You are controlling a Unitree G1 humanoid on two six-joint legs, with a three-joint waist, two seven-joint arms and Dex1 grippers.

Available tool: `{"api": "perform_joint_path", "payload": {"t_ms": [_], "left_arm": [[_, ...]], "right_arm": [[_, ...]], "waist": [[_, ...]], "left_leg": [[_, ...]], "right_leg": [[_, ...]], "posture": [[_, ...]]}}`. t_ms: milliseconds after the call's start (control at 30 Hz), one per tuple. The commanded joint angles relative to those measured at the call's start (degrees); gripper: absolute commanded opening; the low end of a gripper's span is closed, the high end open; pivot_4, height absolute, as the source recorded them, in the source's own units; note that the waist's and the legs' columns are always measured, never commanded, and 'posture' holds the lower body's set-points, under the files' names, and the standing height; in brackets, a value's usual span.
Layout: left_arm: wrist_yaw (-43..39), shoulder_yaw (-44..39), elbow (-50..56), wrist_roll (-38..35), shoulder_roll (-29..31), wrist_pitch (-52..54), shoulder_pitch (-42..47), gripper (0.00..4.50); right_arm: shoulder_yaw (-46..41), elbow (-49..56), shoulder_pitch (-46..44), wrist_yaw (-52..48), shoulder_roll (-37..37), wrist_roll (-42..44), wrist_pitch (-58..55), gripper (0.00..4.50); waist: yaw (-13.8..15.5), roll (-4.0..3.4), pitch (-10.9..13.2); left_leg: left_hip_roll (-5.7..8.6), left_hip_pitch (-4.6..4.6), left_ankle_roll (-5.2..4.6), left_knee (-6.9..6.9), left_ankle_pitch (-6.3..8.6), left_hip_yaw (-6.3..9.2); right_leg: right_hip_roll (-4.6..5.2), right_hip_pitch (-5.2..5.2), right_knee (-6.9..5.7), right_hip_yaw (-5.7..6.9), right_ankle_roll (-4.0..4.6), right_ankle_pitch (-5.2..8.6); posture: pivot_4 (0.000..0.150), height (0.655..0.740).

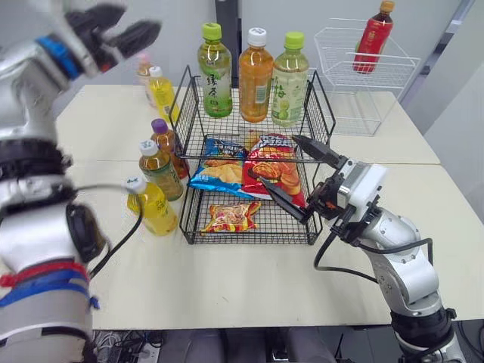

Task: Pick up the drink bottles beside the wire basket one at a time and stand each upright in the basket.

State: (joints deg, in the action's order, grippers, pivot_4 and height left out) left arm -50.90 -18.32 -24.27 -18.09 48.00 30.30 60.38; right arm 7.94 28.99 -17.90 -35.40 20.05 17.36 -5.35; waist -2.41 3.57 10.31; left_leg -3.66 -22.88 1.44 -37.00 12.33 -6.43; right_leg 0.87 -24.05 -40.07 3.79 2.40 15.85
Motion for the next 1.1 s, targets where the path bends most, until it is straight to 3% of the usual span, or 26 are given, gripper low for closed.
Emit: {"api": "perform_joint_path", "payload": {"t_ms": [33,167,267,367,467,667,800,1100], "left_arm": [[2.7,-9.3,15.4,-4.1,4.1,5.7,-10.3,4.45],[3.6,-22.5,31.0,-7.1,6.1,12.8,-29.7,4.45],[3.9,-33.0,41.2,-9.8,3.7,17.8,-43.0,4.45],[4.6,-41.9,49.3,-13.6,-0.6,21.4,-53.8,4.45],[2.7,-51.6,57.6,-17.8,-8.9,23.6,-68.8,4.45],[1.0,-55.5,65.5,-22.8,-18.5,20.7,-88.8,4.45],[4.6,-53.9,66.4,-26.1,-17.4,19.7,-90.0,4.45],[15.9,-37.8,63.3,-26.6,-8.5,18.2,-74.4,4.45]], "right_arm": [[-0.8,-3.5,-2.7,-5.0,0.4,3.1,3.0,4.50],[-0.4,-8.6,-5.3,-12.2,1.5,6.4,3.7,4.50],[0.6,-11.8,-6.7,-18.5,3.2,8.5,2.8,4.50],[0.7,-14.4,-8.2,-22.7,4.1,10.4,1.7,4.50],[2.1,-15.4,-8.8,-28.6,5.7,12.9,-0.5,4.50],[2.8,-15.3,-8.2,-32.4,7.3,12.9,-2.3,4.50],[2.9,-14.5,-7.8,-31.8,7.1,12.3,-3.3,4.50],[2.6,-12.2,-6.7,-25.7,5.9,8.9,-3.7,4.50]], "waist": [[0.0,0.02,0.0],[0.6,0.07,0.0],[0.7,0.09,0.0],[0.9,0.10,-0.1],[0.9,0.10,-0.1],[1.1,0.14,-0.1],[2.2,0.07,-0.1],[2.8,0.03,-0.1]], "left_leg": [[0.00,0.01,0.00,0.01,0.00,0.00],[0.01,-0.04,-0.01,-0.01,0.01,0.01],[0.01,0.00,-0.04,0.02,0.02,-0.01],[0.01,0.03,-0.18,0.02,0.11,0.04],[0.00,0.11,-0.28,0.01,0.16,0.15],[-0.02,0.43,-0.30,0.04,0.18,0.22],[0.00,0.47,-0.29,0.05,0.19,0.26],[0.00,0.37,-0.32,0.11,0.21,0.22]], "right_leg": [[0.00,0.00,0.00,0.00,0.00,0.00],[0.03,0.02,0.03,0.03,0.00,0.00],[0.06,0.05,0.12,0.04,0.00,0.00],[0.08,0.13,0.10,0.12,0.00,0.00],[0.09,0.28,0.13,0.21,0.02,0.01],[0.10,0.54,0.17,0.27,0.18,0.11],[0.10,0.53,0.19,0.29,0.23,0.15],[0.10,0.53,0.27,0.26,0.23,0.14]], "posture": [[0.150,0.7400],[0.150,0.7400],[0.150,0.7400],[0.150,0.7400],[0.150,0.7400],[0.150,0.7400],[0.150,0.7400],[0.150,0.7400]]}}
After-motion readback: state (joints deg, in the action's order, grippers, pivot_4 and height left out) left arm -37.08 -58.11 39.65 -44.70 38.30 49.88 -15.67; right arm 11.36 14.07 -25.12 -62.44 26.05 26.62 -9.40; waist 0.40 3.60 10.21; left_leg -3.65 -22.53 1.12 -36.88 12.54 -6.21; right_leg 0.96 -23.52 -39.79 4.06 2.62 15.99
